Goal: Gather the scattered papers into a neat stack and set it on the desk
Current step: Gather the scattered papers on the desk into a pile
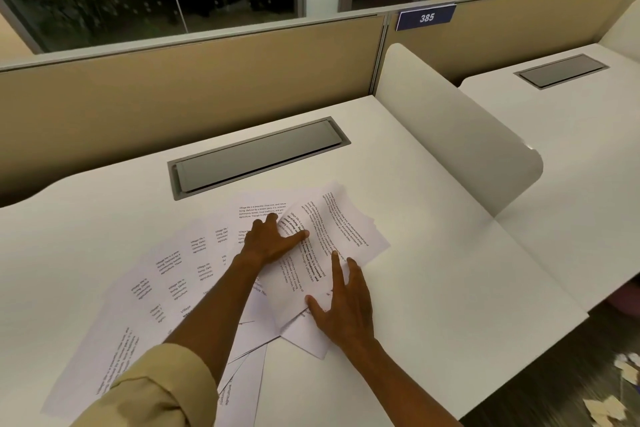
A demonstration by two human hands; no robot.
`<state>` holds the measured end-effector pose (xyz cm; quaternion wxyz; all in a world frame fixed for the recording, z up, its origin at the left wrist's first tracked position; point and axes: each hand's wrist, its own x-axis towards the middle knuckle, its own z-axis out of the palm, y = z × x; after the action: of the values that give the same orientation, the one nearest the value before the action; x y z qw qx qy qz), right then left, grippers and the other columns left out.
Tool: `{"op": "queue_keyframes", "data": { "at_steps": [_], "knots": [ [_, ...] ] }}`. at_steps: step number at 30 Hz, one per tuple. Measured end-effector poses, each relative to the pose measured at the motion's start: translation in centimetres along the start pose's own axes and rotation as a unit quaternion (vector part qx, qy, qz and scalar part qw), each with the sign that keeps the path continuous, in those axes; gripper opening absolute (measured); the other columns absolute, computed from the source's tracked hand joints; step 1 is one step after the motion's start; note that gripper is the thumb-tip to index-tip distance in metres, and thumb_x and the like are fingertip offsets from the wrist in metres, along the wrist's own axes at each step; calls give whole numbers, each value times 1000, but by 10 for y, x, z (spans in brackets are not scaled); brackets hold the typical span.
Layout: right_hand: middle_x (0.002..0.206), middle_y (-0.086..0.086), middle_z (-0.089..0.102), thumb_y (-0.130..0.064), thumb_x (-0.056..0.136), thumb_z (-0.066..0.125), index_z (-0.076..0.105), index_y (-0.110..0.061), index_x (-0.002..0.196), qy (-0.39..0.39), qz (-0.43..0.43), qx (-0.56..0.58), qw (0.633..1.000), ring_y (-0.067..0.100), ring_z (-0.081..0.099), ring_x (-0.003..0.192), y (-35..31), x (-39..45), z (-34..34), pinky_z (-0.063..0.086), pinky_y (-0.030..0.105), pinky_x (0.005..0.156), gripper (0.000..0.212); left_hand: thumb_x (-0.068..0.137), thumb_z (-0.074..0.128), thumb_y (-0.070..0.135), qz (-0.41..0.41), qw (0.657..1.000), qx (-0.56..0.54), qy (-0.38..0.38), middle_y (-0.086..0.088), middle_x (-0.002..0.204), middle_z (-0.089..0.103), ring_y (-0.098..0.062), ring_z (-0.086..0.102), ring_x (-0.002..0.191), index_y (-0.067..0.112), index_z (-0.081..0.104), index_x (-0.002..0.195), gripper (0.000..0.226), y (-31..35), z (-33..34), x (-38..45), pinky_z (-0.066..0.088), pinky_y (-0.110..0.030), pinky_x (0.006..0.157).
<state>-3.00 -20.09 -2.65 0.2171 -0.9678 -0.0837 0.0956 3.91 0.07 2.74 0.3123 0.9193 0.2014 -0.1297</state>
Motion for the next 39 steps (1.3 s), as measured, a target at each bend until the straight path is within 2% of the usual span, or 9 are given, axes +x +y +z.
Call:
{"op": "queue_keyframes", "data": {
  "at_steps": [4, 11, 17, 24, 29, 32, 34, 37, 39],
  "knots": [
    [162, 2, 8, -77, 76, 46, -7, -37, 152, -3, -21, 15, 1000, 23, 17, 148, -1, 7, -3, 30, 40, 118, 101, 72, 68, 67, -15, 997, -78, -5, -13, 120, 64, -30, 69, 96, 13, 40, 134, 87, -4, -5, 1, 60, -41, 80],
    [159, 4, 16, -78, 74, 47, -9, -40, 151, -22, -64, 27, 997, 24, 31, 142, -4, 23, -8, 39, 37, 111, 102, 70, 73, 64, -46, 978, -196, -43, -11, 124, 63, -30, 67, 104, 16, 35, 137, 90, -11, -14, 0, 56, -48, 91],
    [156, 5, 22, -80, 75, 44, -8, -38, 151, -33, -98, 27, 994, 23, 39, 138, -2, 37, -15, 47, 35, 105, 101, 68, 75, 63, -52, 942, -319, -94, -12, 111, 72, -31, 73, 94, 11, 47, 129, 85, -19, -25, -2, 57, -52, 89],
    [151, 3, 29, -74, 79, 48, 1, -35, 152, -38, -144, 58, 987, 21, 51, 127, 4, 49, -26, 52, 29, 94, 95, 71, 68, 68, -37, 914, -380, -134, -15, 112, 73, -36, 70, 102, 5, 58, 124, 83, -19, -37, -5, 52, -54, 98],
    [146, -1, 31, -60, 85, 55, 8, -33, 152, -55, -153, 90, 983, 17, 54, 122, 8, 56, -35, 53, 29, 93, 86, 64, 81, 54, -46, 930, -356, -77, -10, 100, 77, -26, 76, 84, 12, 57, 113, 69, -21, -39, -11, 62, -43, 79],
    [147, -2, 31, -55, 88, 56, 11, -31, 153, -64, -142, 108, 982, 17, 50, 125, 8, 59, -39, 50, 32, 100, 83, 69, 83, 46, -118, 941, -317, -10, -8, 99, 71, -26, 72, 84, 11, 51, 109, 62, -30, -39, -12, 61, -40, 71],
    [146, -2, 32, -50, 89, 58, 13, -29, 153, -66, -133, 134, 980, 15, 47, 127, 7, 59, -38, 48, 31, 102, 81, 71, 84, 38, -152, 942, -298, 15, -14, 106, 71, -31, 72, 90, 5, 54, 115, 62, -39, -36, -13, 61, -46, 79],
    [145, -2, 36, -42, 90, 62, 21, -25, 152, -68, -98, 203, 972, 12, 45, 128, -1, 60, -36, 42, 25, 104, 77, 72, 84, 27, -196, 943, -263, 61, -18, 126, 61, -36, 63, 111, 2, 50, 130, 72, -50, -31, -22, 53, -49, 96],
    [145, 1, 38, -34, 91, 63, 27, -21, 151, -62, -68, 248, 964, 13, 47, 128, -7, 63, -35, 39, 25, 106, 70, 72, 83, 25, -213, 943, -243, 84, -17, 129, 59, -36, 59, 115, 3, 51, 130, 70, -56, -28, -29, 51, -48, 98]
  ]
}}
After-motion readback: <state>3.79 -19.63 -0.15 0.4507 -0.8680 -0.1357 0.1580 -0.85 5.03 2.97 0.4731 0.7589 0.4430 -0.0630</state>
